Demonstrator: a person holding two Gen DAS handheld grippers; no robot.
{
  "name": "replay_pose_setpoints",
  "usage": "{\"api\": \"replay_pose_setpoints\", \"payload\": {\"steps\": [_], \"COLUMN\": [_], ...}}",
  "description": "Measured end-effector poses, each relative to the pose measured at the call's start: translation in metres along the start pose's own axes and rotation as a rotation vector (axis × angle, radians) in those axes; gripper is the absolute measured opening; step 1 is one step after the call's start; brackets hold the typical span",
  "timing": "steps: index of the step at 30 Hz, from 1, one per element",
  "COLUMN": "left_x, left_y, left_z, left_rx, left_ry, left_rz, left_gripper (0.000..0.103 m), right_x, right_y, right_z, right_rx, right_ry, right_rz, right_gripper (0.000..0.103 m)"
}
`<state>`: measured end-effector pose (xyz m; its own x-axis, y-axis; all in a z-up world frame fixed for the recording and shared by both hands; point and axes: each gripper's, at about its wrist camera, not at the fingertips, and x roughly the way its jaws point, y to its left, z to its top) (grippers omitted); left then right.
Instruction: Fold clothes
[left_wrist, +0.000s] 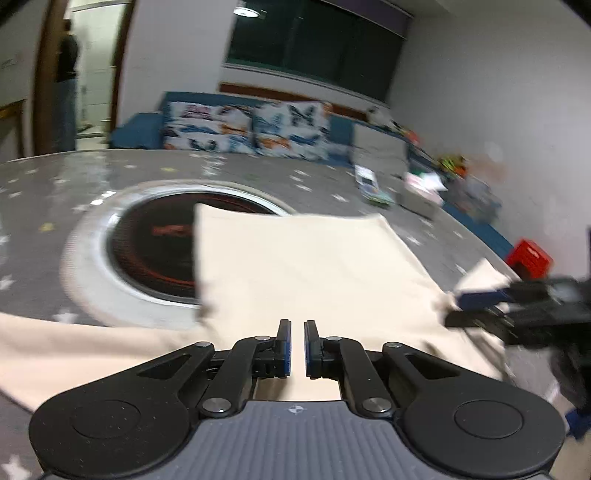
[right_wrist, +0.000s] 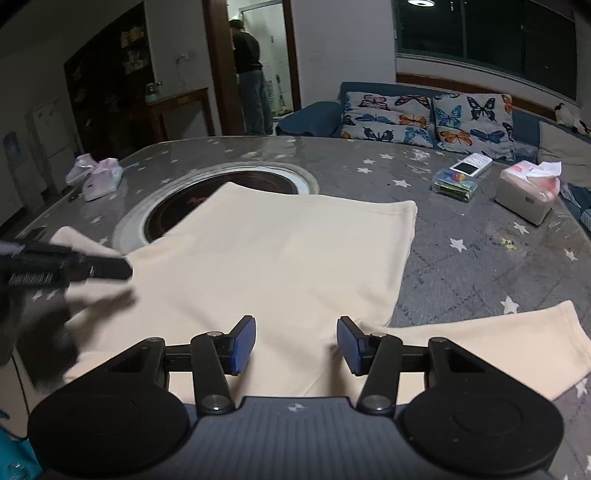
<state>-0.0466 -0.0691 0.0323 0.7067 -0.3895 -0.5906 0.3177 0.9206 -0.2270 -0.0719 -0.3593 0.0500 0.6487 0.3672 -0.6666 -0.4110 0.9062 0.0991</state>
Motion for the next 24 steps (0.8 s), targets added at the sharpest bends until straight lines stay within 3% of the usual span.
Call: {"api": "replay_pose_setpoints", "payload": {"steps": [4, 10, 24], "left_x": [0.008, 0.011, 0.027], "left_y": [-0.015, -0.023, -0.065], "left_z": [-0.008, -0.003, 0.002], "left_rx": [0.044, 0.072, 0.170], "left_ry": [0.044, 0.045, 0.073], "left_rz": [-0.043, -0.071, -0.150], "left_gripper": [0.008, 0.013, 0.013], "right_x": [0.009, -0.017, -0.033], "right_y": [-0.014, -0.028, -0.163], "right_z": [-0.010, -0.015, -0.040], "right_rx": [0.041, 0.089, 0.424], "right_ry": [0.027, -0.032, -0.061], "right_rz": [-0.024, -0.068, -0.476], "right_gripper": [0.047, 0.047, 0.039]}}
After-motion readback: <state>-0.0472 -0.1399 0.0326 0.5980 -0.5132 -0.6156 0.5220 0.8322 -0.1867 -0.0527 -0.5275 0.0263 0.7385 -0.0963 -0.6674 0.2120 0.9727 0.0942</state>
